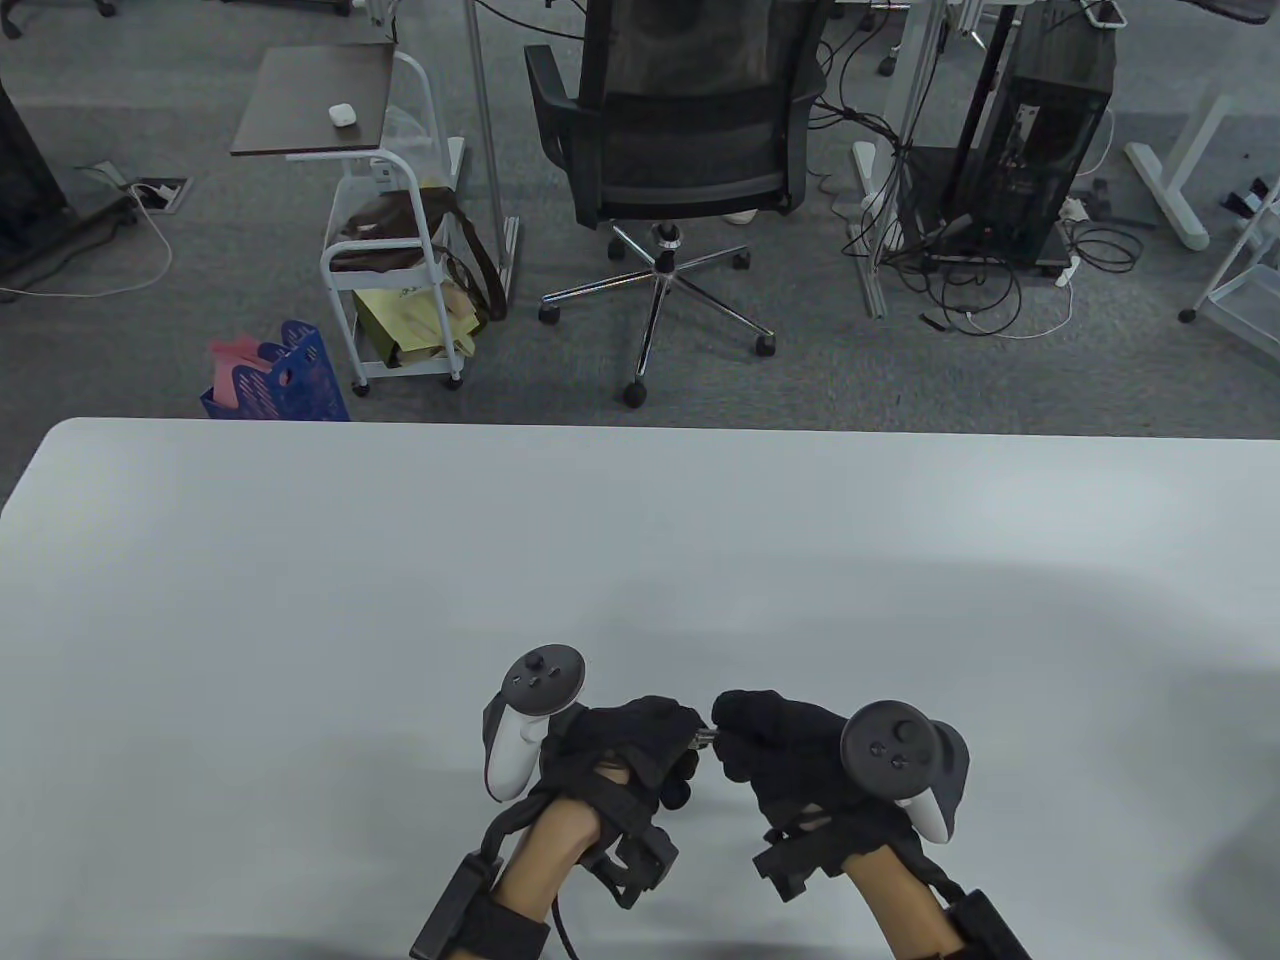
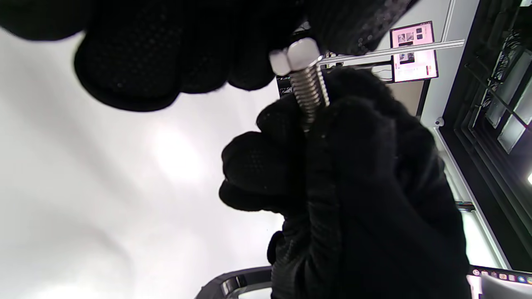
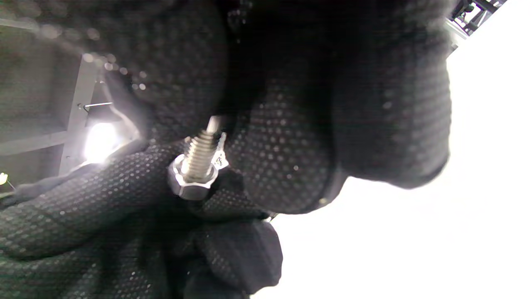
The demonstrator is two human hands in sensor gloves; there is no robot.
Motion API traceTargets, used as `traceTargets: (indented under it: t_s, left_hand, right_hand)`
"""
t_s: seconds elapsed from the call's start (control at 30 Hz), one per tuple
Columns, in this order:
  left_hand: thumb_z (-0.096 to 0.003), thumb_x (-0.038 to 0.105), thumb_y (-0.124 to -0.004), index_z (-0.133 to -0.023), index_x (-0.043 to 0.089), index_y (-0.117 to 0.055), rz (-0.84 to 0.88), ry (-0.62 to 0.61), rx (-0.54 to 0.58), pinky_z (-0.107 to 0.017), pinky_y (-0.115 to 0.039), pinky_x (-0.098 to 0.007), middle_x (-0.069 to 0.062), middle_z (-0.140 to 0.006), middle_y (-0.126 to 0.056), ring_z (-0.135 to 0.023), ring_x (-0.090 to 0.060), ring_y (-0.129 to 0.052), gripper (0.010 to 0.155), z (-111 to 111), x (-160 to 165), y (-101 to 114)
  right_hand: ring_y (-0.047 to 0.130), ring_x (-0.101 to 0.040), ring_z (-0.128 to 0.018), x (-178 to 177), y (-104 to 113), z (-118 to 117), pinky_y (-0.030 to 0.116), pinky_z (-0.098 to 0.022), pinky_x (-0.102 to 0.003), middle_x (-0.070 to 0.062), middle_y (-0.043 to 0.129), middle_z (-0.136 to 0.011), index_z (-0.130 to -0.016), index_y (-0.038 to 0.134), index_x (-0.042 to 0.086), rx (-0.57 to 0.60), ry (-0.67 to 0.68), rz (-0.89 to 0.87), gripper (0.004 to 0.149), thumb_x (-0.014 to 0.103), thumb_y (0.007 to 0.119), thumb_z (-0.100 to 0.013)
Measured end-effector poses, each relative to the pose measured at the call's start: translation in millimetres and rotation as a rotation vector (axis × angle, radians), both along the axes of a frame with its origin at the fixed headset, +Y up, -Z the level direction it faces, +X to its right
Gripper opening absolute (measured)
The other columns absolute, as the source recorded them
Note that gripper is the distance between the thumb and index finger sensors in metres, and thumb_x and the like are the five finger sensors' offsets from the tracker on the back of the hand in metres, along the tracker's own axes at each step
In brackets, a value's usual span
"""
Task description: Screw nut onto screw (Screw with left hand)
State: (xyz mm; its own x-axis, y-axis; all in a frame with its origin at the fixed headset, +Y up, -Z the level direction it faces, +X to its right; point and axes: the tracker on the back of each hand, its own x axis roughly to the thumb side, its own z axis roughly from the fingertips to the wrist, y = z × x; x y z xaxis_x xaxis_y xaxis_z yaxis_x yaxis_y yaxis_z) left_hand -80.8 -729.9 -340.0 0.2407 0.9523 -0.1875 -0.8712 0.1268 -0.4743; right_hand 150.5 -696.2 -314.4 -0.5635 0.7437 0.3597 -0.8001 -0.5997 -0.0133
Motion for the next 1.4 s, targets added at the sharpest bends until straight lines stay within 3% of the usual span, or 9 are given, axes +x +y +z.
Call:
traceTargets:
  t_s: [0.27, 0.4, 0.57, 0.77, 0.87, 1.1, 1.2, 1.3, 1.4]
  left_hand:
    - [-0.0442, 0.038, -0.072, -0.085, 0.002, -0.078, -0.029, -0.042, 0.004, -0.035, -0.075, -0.057, -0.028, -0.074, -0.087, -0.047, -0.046, -0.094, 0.055, -0.6, 3.4, 0.7]
    - [-0.0461, 0.043, -0.07, -0.1, 0.002, -0.062, 0.034, -0.063, -0.022, -0.041, -0.073, -0.057, -0.029, -0.084, -0.078, -0.055, -0.046, -0.09, 0.068, 0.3, -0.1, -0.2]
    - [-0.0451, 0.041, -0.071, -0.085, 0.002, -0.08, 0.014, -0.033, 0.014, -0.036, -0.075, -0.057, -0.028, -0.074, -0.088, -0.047, -0.046, -0.094, 0.056, 0.0, 2.7, 2.8]
    - [-0.0457, 0.045, -0.069, -0.099, 0.002, -0.064, 0.03, -0.058, 0.008, -0.04, -0.073, -0.057, -0.029, -0.083, -0.08, -0.054, -0.046, -0.091, 0.068, 1.4, 1.6, 1.2]
    - [-0.0446, 0.044, -0.071, -0.085, 0.002, -0.082, 0.004, -0.04, 0.024, -0.036, -0.075, -0.058, -0.03, -0.075, -0.088, -0.048, -0.048, -0.094, 0.06, -0.2, 2.4, -0.3]
    - [-0.0453, 0.036, -0.073, -0.088, 0.002, -0.072, 0.038, -0.071, 0.055, -0.038, -0.073, -0.056, -0.027, -0.078, -0.082, -0.051, -0.044, -0.091, 0.055, 0.5, 0.0, 7.1]
    - [-0.0451, 0.045, -0.07, -0.095, 0.002, -0.069, 0.054, -0.04, 0.046, -0.038, -0.074, -0.057, -0.029, -0.079, -0.083, -0.051, -0.046, -0.092, 0.067, 0.7, -1.9, 5.9]
    - [-0.0444, 0.042, -0.071, -0.081, 0.0, -0.085, -0.004, -0.002, 0.062, -0.033, -0.075, -0.059, -0.03, -0.07, -0.092, -0.042, -0.049, -0.095, 0.057, -0.4, -2.4, 5.6]
    - [-0.0441, 0.04, -0.071, -0.079, 0.0, -0.084, -0.034, 0.005, 0.063, -0.031, -0.076, -0.058, -0.029, -0.066, -0.092, -0.039, -0.046, -0.096, 0.055, 0.2, -2.5, 8.1]
  right_hand:
    - [0.117, -0.023, -0.032, 1.6, -1.9, -0.5, 0.103, -0.024, -0.037, -0.009, 0.104, -0.063, -0.07, 0.091, 0.018, -0.01, -0.004, -0.002, 0.042, 0.03, 0.094, -0.03]
    - [0.117, -0.023, -0.033, 2.8, 2.8, 0.0, 0.103, -0.024, -0.036, -0.009, 0.104, -0.063, -0.07, 0.091, 0.018, 0.002, -0.011, -0.028, 0.042, 0.03, 0.094, -0.03]
    - [0.117, -0.023, -0.033, 3.9, 3.0, -0.1, 0.104, -0.024, -0.036, -0.009, 0.104, -0.063, -0.07, 0.091, 0.018, 0.006, -0.02, -0.037, 0.042, 0.03, 0.093, -0.03]
    - [0.117, -0.023, -0.033, 4.9, 2.6, -0.4, 0.103, -0.024, -0.036, -0.009, 0.104, -0.064, -0.07, 0.091, 0.018, 0.005, -0.018, -0.045, 0.041, 0.03, 0.093, -0.03]
    - [0.117, -0.024, -0.034, 3.7, 0.9, -0.4, 0.104, -0.024, -0.036, -0.009, 0.104, -0.064, -0.07, 0.091, 0.018, -0.002, -0.02, -0.041, 0.041, 0.03, 0.094, -0.03]
    - [0.117, -0.022, -0.03, 1.4, 2.3, 1.0, 0.103, -0.022, -0.037, -0.009, 0.105, -0.059, -0.071, 0.091, 0.018, 0.005, -0.011, -0.024, 0.042, 0.033, 0.093, -0.031]
    - [0.117, -0.022, -0.03, 0.9, 5.4, 3.0, 0.103, -0.022, -0.037, -0.01, 0.105, -0.059, -0.07, 0.091, 0.017, 0.032, -0.011, -0.013, 0.042, 0.032, 0.093, -0.031]
    - [0.117, -0.023, -0.031, -0.8, 3.3, 3.0, 0.103, -0.022, -0.037, -0.01, 0.105, -0.06, -0.07, 0.091, 0.017, 0.023, -0.01, -0.019, 0.042, 0.032, 0.094, -0.031]
    - [0.117, -0.024, -0.033, -1.7, 0.0, 1.8, 0.103, -0.024, -0.038, -0.01, 0.104, -0.062, -0.072, 0.091, 0.017, -0.016, 0.012, -0.031, 0.043, 0.032, 0.095, -0.032]
